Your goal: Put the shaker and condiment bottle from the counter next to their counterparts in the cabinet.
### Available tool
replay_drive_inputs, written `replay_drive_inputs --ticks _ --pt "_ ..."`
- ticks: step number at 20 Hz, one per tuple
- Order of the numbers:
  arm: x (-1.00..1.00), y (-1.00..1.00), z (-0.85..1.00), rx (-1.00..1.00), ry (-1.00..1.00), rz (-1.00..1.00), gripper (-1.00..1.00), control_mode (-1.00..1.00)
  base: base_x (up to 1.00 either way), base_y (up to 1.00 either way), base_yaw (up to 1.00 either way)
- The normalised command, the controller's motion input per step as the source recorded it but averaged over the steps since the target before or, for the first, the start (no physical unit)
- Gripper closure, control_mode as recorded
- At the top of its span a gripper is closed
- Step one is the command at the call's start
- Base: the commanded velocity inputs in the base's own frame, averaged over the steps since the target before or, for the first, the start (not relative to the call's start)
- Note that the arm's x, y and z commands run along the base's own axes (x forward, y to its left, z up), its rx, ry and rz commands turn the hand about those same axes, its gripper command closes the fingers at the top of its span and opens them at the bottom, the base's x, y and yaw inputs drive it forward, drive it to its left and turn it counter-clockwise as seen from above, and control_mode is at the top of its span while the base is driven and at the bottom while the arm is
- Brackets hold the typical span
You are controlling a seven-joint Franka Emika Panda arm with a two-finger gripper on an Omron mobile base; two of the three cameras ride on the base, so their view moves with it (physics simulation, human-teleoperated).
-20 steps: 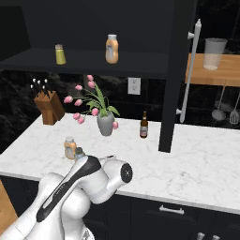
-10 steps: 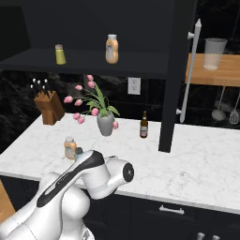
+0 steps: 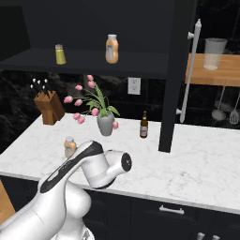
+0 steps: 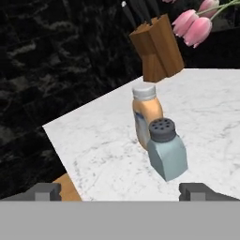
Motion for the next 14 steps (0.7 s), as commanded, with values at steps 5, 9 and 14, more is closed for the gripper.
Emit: replay_drive_inputs --ticks 5,9,14 --pt "0.12 0.12 -0.25 0.00 -0.05 0.00 -1.00 -1.00 0.00 0.00 0.00" --pt "0.14 0.14 -0.22 0.00 -0.11 0.00 -1.00 -1.00 0.00 0.00 0.00" --pt "0.06 0.23 -0.13 0.00 -0.05 0.00 -1.00 -1.00 0.00 0.00 0.00"
